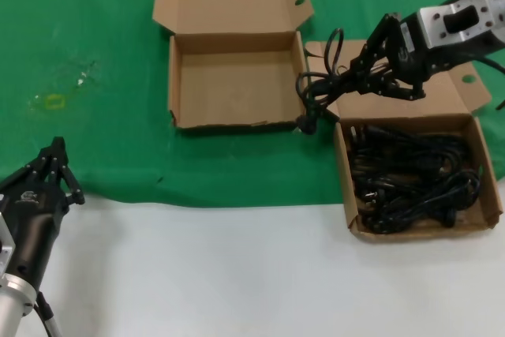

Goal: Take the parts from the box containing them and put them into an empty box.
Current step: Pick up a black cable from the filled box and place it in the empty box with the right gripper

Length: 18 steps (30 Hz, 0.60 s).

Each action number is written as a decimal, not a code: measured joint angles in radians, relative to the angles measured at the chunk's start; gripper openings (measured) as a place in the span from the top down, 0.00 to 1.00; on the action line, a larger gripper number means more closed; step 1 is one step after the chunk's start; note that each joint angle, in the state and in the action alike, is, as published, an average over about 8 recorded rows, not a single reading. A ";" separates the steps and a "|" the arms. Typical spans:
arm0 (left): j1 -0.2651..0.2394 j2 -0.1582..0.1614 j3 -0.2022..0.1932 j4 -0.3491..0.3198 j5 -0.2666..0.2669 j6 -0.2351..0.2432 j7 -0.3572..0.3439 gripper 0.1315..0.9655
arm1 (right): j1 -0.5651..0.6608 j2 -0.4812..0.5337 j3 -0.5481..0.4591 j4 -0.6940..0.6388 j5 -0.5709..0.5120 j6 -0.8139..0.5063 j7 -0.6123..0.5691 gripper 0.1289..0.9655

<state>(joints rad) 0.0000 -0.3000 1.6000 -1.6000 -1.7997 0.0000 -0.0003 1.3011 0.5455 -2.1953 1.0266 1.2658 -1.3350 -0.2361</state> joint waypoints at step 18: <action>0.000 0.000 0.000 0.000 0.000 0.000 0.000 0.99 | 0.055 -0.121 -0.006 -0.149 0.002 0.078 -0.016 0.90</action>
<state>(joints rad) 0.0000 -0.3000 1.6000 -1.6000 -1.7997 0.0000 -0.0003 1.3565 0.4250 -2.2009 0.8779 1.2675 -1.2574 -0.2517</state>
